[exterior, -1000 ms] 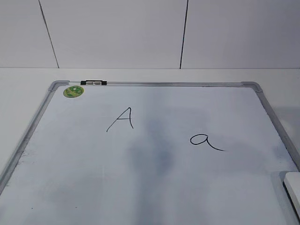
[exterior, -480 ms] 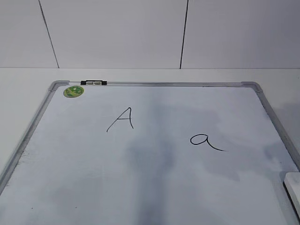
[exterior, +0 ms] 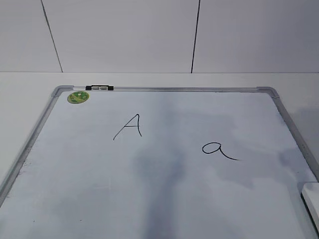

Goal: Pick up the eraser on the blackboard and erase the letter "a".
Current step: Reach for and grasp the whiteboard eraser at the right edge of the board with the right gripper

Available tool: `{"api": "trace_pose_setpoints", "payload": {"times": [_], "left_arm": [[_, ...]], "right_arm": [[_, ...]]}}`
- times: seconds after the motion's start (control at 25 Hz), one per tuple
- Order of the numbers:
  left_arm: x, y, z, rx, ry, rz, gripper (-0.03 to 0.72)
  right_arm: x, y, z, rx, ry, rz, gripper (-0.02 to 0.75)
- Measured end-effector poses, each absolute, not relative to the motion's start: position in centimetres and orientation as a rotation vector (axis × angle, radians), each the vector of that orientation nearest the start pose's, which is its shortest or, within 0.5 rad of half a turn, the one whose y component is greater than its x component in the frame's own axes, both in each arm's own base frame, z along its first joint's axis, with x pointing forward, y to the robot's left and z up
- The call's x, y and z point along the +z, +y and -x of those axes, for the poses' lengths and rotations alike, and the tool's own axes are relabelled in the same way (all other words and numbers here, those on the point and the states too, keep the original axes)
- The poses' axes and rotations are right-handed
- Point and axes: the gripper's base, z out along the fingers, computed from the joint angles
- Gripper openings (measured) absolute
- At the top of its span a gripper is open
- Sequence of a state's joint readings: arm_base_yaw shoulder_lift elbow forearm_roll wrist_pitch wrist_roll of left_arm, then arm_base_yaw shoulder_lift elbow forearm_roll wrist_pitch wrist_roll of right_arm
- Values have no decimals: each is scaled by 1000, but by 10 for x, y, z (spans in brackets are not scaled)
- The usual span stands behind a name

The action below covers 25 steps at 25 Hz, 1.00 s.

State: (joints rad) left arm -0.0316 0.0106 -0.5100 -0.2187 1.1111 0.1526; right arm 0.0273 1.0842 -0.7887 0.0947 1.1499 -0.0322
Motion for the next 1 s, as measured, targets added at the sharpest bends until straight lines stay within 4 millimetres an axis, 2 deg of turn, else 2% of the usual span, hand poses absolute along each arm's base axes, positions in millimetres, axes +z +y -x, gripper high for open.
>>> {"api": "trace_pose_setpoints", "payload": {"times": [0.08,0.2,0.72,1.0], "left_arm": [[278,-17,8,-190,2070,-208,238],[278,-17,8,-190,2070,-208,238],[278,-17,8,-190,2070,-208,235],[278,-17,8,-190,2070,-208,235]], "right_arm": [[271,13,-172,132,2932,44,652],[270,13,-172,132,2936,43,675],[258,13,-181,135,3014,33,678],[238,10,-183,94,3020,38,675]]}}
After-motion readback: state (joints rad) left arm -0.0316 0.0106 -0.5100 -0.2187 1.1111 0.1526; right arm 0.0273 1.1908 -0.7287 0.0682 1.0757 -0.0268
